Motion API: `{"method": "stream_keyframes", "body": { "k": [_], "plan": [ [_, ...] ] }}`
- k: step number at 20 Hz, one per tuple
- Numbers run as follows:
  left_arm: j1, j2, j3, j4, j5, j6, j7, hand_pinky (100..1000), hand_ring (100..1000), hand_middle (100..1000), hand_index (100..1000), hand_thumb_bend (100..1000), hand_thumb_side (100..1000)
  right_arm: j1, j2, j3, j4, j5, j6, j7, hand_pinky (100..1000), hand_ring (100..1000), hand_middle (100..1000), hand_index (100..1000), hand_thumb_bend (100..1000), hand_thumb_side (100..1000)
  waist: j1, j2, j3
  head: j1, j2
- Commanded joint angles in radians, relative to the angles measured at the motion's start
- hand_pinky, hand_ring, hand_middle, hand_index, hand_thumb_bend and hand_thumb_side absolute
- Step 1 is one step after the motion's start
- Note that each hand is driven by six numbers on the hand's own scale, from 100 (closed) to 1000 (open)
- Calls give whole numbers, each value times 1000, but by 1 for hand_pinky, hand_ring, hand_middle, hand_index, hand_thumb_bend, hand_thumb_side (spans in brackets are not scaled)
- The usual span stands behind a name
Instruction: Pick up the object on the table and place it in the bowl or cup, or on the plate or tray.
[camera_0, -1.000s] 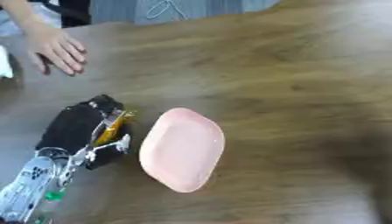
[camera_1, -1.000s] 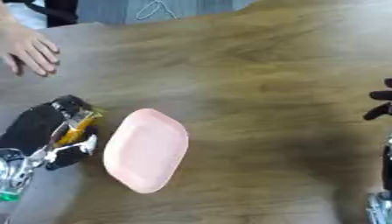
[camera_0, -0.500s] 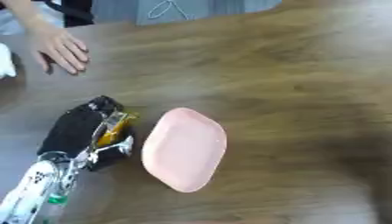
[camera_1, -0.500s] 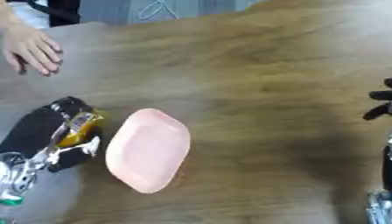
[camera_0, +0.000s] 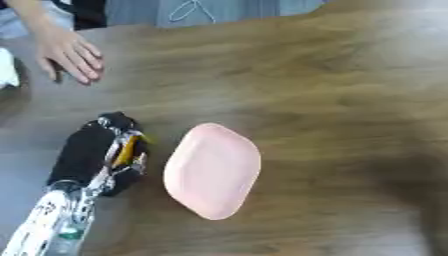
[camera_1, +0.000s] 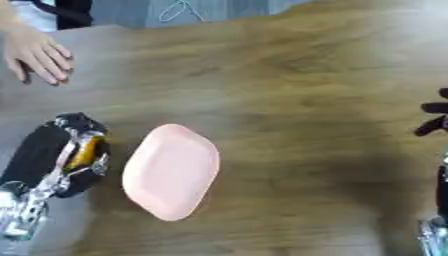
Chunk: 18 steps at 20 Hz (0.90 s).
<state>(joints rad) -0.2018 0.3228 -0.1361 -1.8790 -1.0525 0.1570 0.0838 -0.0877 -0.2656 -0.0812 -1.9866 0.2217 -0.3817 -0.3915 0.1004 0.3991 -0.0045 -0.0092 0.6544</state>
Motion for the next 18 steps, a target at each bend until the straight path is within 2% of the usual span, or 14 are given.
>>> {"method": "stream_keyframes", "body": {
  "k": [1,5,10,14,18],
  "plan": [
    [-9,12,2,-7,49,-30,79,100,100,130,242,106,100,-2,-7,-5,-13,-3,0,4,356,577,657,828,100,730,-5,-24,-1,-2,-7],
    [-48,46,11,-18,56,-43,104,100,100,133,246,110,100,3,-9,-4,-13,-5,3,6,356,577,657,828,100,731,-2,-35,-3,-5,-4],
    [-117,119,8,-72,139,-44,98,100,100,130,243,100,100,8,-15,-3,-13,-9,4,8,358,578,658,828,100,734,1,-51,-6,-7,0],
    [-173,158,-26,-117,237,-79,76,100,100,129,242,100,100,11,-17,-2,-13,-10,5,10,358,578,658,828,100,735,1,-57,-7,-6,0],
    [-234,145,-76,-121,288,-137,49,100,100,129,241,100,100,11,-18,-1,-13,-12,5,12,359,578,659,828,100,735,1,-60,-9,-4,0]
  ]
}}
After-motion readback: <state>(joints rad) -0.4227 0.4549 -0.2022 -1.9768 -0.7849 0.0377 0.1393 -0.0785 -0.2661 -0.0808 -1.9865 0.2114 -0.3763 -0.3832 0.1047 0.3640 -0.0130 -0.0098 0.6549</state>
